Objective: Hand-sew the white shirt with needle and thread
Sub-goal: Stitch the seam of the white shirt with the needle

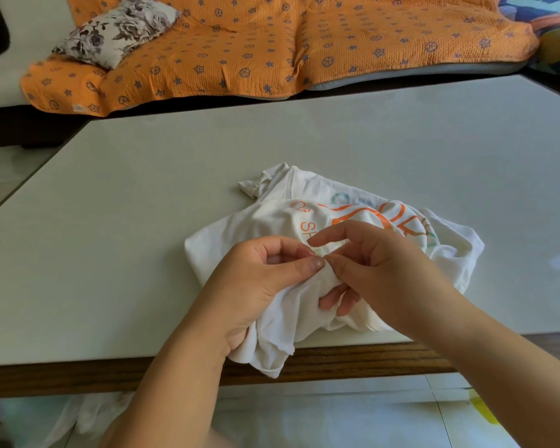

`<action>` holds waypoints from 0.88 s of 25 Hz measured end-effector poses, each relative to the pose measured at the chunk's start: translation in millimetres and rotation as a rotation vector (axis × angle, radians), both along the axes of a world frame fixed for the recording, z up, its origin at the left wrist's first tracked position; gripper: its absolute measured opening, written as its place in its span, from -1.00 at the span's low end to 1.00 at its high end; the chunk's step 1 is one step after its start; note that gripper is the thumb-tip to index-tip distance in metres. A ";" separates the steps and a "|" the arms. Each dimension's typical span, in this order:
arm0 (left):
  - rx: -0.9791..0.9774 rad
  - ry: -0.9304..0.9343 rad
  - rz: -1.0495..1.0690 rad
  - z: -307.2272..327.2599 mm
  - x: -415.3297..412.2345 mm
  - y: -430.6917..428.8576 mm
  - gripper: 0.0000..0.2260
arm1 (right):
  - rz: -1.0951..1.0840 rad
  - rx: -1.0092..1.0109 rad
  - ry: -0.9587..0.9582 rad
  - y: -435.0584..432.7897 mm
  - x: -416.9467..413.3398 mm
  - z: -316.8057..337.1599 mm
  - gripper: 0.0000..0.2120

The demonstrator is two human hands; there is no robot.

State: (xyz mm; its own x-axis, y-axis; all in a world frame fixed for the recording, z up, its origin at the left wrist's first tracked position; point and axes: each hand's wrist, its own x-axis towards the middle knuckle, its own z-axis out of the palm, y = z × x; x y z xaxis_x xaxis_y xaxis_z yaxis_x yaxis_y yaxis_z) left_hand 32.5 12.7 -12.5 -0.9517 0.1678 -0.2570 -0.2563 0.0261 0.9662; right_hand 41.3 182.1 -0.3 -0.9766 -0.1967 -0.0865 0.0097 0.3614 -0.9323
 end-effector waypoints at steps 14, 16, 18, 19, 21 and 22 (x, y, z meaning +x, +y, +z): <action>-0.077 0.001 0.030 1.5 0.7 -1.5 -0.88 | -0.168 -0.244 0.154 0.6 -7.4 -0.9 -0.91; -0.075 -0.007 0.018 1.3 1.5 -0.2 -0.90 | -0.160 -0.503 -0.012 3.9 -12.3 4.1 -0.89; -0.062 -0.009 -0.001 1.7 2.2 1.1 -0.84 | -0.145 -0.710 -0.163 8.0 -16.1 6.6 -0.90; -0.056 -0.010 -0.004 2.1 2.0 1.4 -0.82 | -0.141 -0.784 -0.207 10.1 -17.6 6.9 -0.92; -0.048 -0.017 0.001 3.6 1.8 1.6 -0.82 | -0.132 -0.907 -0.239 14.0 -21.5 7.2 -0.95; -0.047 -0.022 0.003 4.0 1.7 1.7 -0.81 | -0.125 -0.956 -0.233 16.0 -23.1 7.3 -0.95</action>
